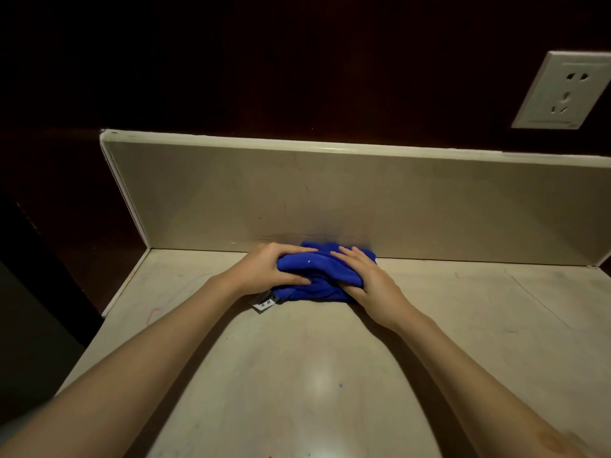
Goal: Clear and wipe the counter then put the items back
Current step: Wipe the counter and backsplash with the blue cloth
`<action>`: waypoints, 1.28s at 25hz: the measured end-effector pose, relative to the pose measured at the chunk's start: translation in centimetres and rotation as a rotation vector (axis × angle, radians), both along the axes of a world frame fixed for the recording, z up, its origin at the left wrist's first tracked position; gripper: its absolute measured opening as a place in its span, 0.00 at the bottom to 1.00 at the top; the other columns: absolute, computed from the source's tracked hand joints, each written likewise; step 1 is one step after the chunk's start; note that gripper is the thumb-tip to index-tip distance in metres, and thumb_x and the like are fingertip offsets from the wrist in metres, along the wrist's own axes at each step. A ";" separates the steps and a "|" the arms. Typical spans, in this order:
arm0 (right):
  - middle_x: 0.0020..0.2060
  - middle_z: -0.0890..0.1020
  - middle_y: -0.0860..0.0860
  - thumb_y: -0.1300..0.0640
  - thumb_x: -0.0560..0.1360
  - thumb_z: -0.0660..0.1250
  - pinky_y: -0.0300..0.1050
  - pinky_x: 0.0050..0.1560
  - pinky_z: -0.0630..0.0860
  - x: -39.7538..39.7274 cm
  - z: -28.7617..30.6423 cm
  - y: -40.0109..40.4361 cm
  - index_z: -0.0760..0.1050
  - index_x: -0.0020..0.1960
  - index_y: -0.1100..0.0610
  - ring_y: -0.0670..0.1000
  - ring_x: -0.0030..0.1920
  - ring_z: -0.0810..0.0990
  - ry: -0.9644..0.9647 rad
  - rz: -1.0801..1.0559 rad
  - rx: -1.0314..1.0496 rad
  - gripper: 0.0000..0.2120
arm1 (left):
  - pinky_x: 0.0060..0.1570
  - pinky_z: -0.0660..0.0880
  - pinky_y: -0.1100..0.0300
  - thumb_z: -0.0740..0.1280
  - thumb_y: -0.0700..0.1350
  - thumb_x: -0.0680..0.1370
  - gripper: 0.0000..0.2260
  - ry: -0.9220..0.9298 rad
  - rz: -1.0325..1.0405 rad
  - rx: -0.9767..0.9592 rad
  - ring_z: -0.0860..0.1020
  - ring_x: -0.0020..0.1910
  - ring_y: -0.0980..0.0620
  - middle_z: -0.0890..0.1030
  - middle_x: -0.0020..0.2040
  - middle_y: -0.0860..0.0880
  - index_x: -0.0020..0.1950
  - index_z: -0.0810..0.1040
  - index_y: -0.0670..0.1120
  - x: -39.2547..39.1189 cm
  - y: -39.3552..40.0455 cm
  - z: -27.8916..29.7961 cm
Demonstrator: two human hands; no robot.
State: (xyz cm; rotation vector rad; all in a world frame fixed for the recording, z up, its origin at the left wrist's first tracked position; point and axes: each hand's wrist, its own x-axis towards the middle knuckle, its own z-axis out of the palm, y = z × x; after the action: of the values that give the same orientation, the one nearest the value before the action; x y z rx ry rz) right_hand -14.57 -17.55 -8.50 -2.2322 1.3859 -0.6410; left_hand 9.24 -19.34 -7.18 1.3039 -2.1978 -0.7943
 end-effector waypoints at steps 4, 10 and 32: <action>0.75 0.61 0.45 0.56 0.79 0.63 0.42 0.73 0.53 0.1 0.3 1.8 0.63 0.74 0.48 0.46 0.76 0.52 -0.053 -0.008 0.025 0.25 | 0.58 0.74 0.60 0.74 0.57 0.70 0.24 -0.009 0.020 0.023 0.76 0.56 0.62 0.79 0.58 0.63 0.65 0.74 0.62 -0.1 1.4 -0.1; 0.75 0.61 0.45 0.55 0.78 0.65 0.42 0.74 0.52 -0.1 0.6 7.9 0.63 0.74 0.49 0.45 0.76 0.51 -0.101 0.000 0.046 0.25 | 0.61 0.73 0.58 0.73 0.61 0.67 0.26 0.010 0.059 0.052 0.76 0.58 0.63 0.79 0.59 0.63 0.65 0.75 0.62 -0.2 7.1 -0.3; 0.76 0.55 0.41 0.54 0.79 0.63 0.37 0.72 0.48 -2.4 -1.0 30.8 0.57 0.75 0.44 0.42 0.76 0.48 -0.037 0.137 -0.048 0.28 | 0.63 0.72 0.56 0.72 0.60 0.67 0.27 0.018 0.134 0.043 0.75 0.59 0.64 0.78 0.61 0.64 0.65 0.72 0.66 -2.3 32.6 -0.1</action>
State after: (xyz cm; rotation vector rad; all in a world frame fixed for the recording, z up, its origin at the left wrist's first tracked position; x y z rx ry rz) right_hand -16.95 13.26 -9.53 -2.3168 1.2000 -0.6708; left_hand 6.96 13.25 -7.31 1.4422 -2.0653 -0.8019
